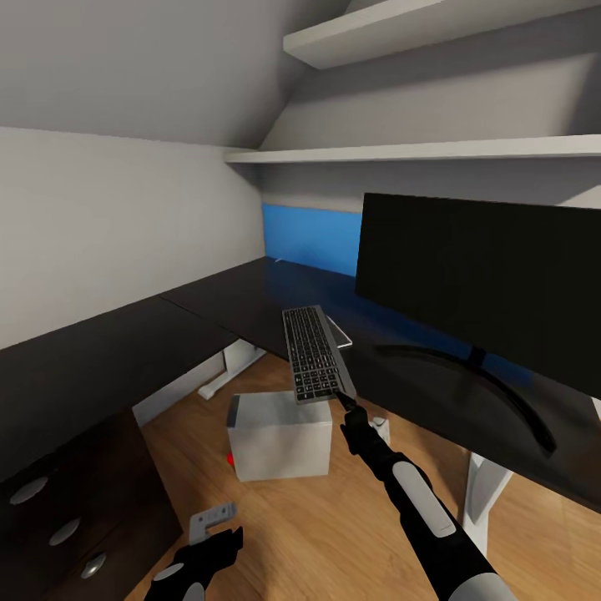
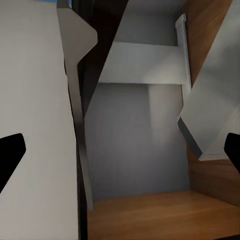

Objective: In the bedroom, organize the workspace by keeping the computer under the desk, ensuring the monitor is on the desk, placing the keyboard on the desk next to the monitor, placing the mouse on the desk next to the keyboard, moving the folder from the swivel chair onto the desk next to the mouse, stacking the notebook on top of the folder with the pen on top of the notebook, and positioning the swivel chair next to the desk.

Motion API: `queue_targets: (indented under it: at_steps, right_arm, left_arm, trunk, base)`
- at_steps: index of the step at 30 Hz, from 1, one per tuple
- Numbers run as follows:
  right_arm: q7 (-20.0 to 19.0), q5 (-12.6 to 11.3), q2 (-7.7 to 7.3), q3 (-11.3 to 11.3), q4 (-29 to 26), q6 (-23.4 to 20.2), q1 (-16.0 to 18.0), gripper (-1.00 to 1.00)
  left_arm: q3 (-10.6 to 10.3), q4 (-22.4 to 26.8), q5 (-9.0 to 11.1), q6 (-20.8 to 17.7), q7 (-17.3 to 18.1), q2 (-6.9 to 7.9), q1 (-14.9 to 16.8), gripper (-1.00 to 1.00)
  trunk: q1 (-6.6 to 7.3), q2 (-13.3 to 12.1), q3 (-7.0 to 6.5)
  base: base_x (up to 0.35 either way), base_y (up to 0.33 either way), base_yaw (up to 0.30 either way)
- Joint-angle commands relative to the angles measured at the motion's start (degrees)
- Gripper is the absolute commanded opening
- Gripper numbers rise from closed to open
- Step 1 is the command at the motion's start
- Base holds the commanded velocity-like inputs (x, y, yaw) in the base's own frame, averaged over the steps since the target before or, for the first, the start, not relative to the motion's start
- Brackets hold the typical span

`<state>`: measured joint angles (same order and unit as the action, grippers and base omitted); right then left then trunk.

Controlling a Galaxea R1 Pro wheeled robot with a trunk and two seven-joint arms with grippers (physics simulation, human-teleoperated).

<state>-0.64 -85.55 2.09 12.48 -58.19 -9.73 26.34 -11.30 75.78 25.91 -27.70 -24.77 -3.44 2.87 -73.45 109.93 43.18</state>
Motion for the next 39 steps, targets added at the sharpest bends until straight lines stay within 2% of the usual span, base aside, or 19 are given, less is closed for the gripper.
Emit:
queue_targets:
  at_steps: [1,26,33,39]
  right_arm:
    - [-0.07,-0.41,0.01,-0.01,0.0,-0.11,0.03,1.0]
    - [-0.01,-0.41,0.02,0.0,0.06,-0.11,0.02,1.0]
    - [0.02,-0.39,0.02,0.03,0.08,-0.11,0.03,1.0]
    - [0.02,-0.41,0.02,0.08,0.09,-0.11,0.03,1.0]
  left_arm:
    - [-0.09,0.05,0.59,-0.09,-0.57,0.02,0.03,1.0]
    - [-0.13,-0.81,0.56,-0.15,-0.5,0.02,0.03,1.0]
    - [-0.13,-0.81,0.56,-0.16,-0.66,0.02,0.03,1.0]
    - [-0.13,-0.81,0.56,-0.17,-0.54,0.02,0.03,1.0]
  trunk:
    - [0.01,0.03,0.05]
    - [0.01,0.03,0.05]
    - [1.54,-2.78,-1.2]
    - [1.54,-2.78,-1.2]
  base:
    - [0.0,0.0,0.0]
    - [0.052,0.032,0.0]
    - [0.008,0.006,0.0]
    - [0.001,0.001,0.0]
